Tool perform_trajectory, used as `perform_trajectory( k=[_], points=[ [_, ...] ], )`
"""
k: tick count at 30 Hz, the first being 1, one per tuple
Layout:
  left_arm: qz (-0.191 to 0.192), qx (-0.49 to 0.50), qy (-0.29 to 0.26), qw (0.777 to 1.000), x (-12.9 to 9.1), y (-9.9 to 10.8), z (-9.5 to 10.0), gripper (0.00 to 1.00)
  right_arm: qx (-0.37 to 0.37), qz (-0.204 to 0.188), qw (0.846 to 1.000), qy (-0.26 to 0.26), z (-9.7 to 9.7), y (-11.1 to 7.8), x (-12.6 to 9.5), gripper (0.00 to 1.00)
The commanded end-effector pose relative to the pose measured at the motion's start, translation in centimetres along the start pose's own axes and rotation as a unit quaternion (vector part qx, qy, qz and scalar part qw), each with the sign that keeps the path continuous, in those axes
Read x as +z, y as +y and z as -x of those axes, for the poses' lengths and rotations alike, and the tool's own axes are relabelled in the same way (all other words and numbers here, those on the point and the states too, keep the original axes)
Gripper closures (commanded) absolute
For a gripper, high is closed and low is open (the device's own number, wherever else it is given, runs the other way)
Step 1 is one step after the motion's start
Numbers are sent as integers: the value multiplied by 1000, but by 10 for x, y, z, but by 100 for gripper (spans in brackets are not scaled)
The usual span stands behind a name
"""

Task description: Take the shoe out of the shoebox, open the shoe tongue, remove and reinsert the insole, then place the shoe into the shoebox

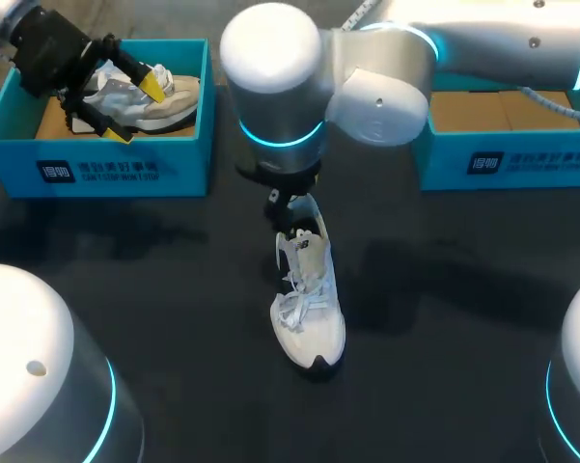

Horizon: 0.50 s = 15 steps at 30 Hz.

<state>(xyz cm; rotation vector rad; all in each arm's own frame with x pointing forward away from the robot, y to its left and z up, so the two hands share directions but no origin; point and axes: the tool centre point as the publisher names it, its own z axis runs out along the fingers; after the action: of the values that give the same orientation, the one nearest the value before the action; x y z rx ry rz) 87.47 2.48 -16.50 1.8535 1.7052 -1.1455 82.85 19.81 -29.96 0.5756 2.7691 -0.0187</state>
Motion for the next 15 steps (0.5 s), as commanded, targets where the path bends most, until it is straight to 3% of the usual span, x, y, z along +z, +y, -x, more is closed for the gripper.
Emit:
perform_trajectory(
  k=[1,10,15],
  points=[
    [0,0,1,1000,0,0,0,0,-39,5,999,21,17,-5,2,0],
    [0,0,1,1000,0,0,0,0,-111,21,993,25,33,6,21,0],
    [0,0,1,1000,0,0,0,0,-137,5,990,22,37,13,39,0]
  ],
)
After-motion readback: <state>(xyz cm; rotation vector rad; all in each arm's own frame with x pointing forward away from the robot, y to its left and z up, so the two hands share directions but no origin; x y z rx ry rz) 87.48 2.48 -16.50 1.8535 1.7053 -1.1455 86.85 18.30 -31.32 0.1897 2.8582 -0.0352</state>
